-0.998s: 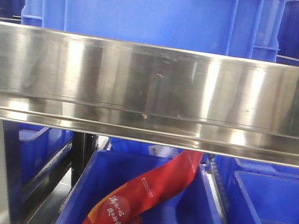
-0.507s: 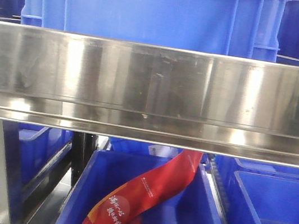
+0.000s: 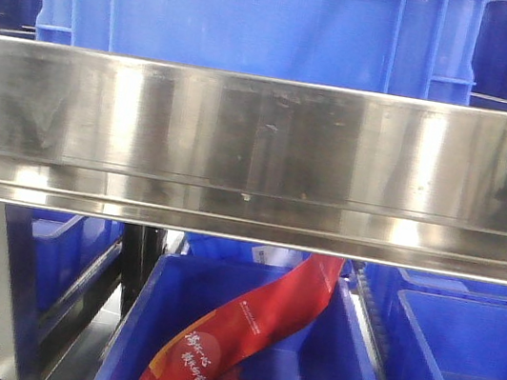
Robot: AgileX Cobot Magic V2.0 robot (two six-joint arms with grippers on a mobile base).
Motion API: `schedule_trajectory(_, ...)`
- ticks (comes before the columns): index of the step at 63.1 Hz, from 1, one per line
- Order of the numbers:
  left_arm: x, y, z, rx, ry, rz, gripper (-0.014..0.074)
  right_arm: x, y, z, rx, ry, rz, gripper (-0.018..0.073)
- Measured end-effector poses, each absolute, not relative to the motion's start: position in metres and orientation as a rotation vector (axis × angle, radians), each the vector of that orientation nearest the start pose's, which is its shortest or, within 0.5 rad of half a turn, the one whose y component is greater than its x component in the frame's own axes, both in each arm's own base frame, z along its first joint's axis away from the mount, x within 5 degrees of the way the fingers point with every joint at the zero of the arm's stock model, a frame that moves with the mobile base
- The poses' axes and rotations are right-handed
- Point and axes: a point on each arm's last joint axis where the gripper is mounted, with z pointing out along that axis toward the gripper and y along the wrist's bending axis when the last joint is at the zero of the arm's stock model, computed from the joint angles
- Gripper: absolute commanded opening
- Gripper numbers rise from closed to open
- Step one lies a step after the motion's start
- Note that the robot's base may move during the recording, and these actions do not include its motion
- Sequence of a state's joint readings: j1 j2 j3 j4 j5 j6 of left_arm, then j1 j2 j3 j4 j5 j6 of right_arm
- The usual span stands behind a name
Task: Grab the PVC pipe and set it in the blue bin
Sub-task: 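Lower both held white arcs down into the open blue bin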
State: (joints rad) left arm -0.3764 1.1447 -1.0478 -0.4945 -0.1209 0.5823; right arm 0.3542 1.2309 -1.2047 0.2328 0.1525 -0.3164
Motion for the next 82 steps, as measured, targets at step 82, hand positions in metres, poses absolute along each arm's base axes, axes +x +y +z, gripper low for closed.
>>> schedule_trajectory(82, 0.309, -0.157, 0.404, 0.401, 1.430, -0.197, -0.0111, 0.307, 0.114, 0.407, -0.371, 1.612, 0.201, -0.0162)
